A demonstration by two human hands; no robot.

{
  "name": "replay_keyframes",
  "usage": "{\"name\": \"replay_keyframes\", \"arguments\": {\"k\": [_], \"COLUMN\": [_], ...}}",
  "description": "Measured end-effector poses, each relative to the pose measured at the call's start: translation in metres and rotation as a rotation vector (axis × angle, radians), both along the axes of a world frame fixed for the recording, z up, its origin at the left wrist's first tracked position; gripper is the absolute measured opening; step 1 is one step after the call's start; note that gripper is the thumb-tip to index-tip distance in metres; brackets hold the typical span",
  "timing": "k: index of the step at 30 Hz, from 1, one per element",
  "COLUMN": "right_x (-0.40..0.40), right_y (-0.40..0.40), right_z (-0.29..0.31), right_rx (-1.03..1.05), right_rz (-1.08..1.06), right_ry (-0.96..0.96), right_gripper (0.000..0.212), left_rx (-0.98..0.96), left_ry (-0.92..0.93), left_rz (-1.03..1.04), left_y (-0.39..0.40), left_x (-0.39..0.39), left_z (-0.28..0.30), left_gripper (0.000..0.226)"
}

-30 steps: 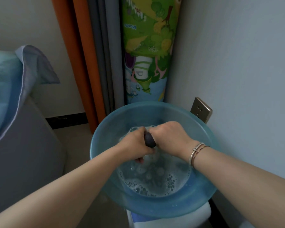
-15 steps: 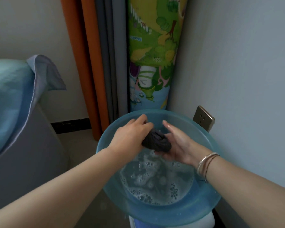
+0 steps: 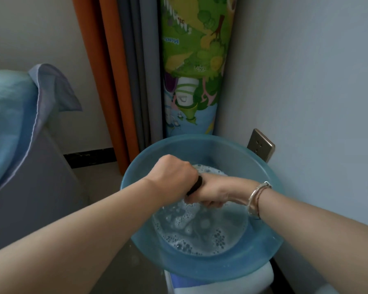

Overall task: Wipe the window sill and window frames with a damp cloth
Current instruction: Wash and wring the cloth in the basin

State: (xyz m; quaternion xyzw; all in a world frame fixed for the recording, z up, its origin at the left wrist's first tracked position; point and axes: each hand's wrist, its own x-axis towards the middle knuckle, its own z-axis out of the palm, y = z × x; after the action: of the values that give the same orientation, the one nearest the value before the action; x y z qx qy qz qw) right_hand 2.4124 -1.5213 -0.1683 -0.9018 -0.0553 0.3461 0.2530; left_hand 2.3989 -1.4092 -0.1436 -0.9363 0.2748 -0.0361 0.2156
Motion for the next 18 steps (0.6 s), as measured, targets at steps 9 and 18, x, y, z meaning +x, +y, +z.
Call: {"name": "replay_keyframes", "arguments": {"k": [9,18], "right_x": [0.0,0.019], "right_y": [-0.017,-0.032], "right_z": [0.002,-0.007], "right_rx": [-0.384,-0.324], "right_rz": [0.542,0.725], "right_ry": [-1.005,-1.268], "right_gripper": [0.006,0.035], "left_rx": [-0.599,-1.109], "left_ry": [0.311,0.768], "left_rz": [0.497,0.678], "left_y": [-0.011,-0.012], "left_x": [-0.002,0.007], "left_z": [-0.035,-0.047], "left_gripper": [0.013,0.02]}}
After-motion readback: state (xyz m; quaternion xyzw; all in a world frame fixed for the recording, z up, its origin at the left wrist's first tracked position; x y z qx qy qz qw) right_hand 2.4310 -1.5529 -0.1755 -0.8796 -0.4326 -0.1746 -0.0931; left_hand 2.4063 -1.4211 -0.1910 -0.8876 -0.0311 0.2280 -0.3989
